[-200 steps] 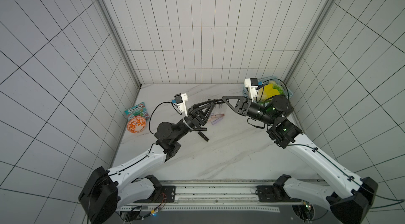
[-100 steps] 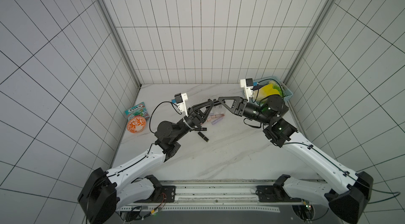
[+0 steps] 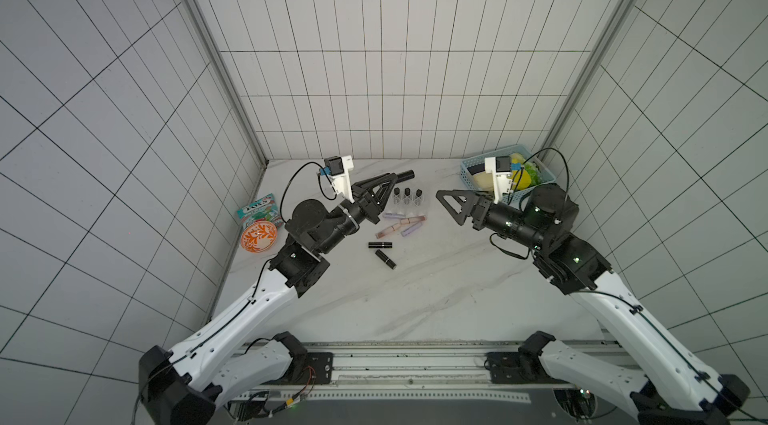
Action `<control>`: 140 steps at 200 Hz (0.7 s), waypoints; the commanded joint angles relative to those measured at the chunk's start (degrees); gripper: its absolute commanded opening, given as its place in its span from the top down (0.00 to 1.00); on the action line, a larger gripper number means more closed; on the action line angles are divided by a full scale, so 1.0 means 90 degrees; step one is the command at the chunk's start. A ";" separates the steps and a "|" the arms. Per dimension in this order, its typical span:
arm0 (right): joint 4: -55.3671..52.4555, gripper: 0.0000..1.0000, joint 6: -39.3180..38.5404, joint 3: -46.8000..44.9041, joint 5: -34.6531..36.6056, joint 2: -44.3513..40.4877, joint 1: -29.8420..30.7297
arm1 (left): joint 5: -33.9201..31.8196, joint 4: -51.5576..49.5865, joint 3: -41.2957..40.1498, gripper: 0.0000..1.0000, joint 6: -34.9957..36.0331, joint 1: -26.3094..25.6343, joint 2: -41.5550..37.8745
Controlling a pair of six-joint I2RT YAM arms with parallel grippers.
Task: Arrange the lipsticks in the organizer
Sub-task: Place the lipstick in the storage box.
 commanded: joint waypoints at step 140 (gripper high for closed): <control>-0.1779 0.01 -0.1767 -0.0759 0.1667 0.0186 -0.0776 | -0.1113 -0.3923 0.4020 0.95 0.2474 0.1265 0.5458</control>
